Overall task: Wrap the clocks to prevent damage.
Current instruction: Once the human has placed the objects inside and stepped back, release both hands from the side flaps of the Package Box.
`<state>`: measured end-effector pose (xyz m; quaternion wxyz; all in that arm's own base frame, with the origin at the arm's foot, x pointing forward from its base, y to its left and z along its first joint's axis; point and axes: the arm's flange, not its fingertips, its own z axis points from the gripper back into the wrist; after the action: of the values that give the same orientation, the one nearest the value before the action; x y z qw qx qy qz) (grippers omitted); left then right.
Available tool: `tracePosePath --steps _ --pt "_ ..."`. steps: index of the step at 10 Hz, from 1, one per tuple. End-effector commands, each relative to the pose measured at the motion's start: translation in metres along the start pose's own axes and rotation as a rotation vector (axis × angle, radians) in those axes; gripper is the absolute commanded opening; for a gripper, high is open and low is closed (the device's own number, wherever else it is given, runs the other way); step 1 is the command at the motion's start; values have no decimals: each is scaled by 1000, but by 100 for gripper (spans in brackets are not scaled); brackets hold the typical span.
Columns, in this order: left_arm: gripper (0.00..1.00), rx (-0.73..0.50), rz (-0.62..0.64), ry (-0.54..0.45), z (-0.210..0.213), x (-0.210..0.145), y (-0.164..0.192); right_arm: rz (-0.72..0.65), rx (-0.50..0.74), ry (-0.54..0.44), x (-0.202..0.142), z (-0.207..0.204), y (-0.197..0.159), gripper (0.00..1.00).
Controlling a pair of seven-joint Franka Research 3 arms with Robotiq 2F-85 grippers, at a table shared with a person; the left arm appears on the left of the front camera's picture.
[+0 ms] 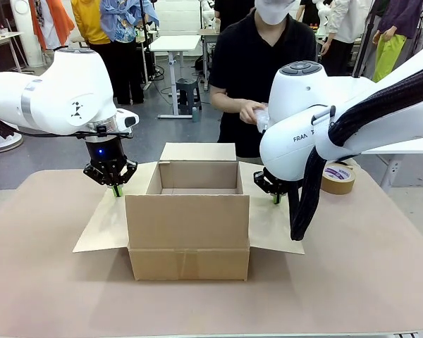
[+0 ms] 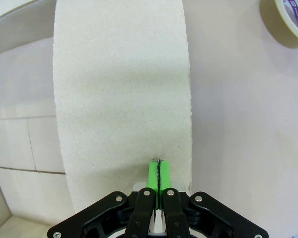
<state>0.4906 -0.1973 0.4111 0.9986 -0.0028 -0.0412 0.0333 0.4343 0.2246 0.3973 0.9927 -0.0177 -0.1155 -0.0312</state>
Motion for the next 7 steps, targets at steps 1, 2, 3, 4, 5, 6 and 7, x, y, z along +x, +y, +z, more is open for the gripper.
tracePosePath --steps 1,2,3,4,5,6,7 --pt "0 1 6 2 -1 0 0 -1 0 0 0 0 0 1" --pt "0 1 6 2 -1 0 0 -1 0 0 0 0 0 1" --pt "0 1 6 2 -1 0 0 -1 0 0 0 0 0 1" --pt "0 1 6 2 -1 0 0 -1 0 0 0 0 0 1" --pt "0 1 6 2 -1 0 0 -1 0 0 0 0 0 1" --pt "0 1 6 2 -1 0 0 -1 0 0 0 0 0 1" --pt "0 1 6 2 -1 0 0 -1 0 0 0 0 0 1"
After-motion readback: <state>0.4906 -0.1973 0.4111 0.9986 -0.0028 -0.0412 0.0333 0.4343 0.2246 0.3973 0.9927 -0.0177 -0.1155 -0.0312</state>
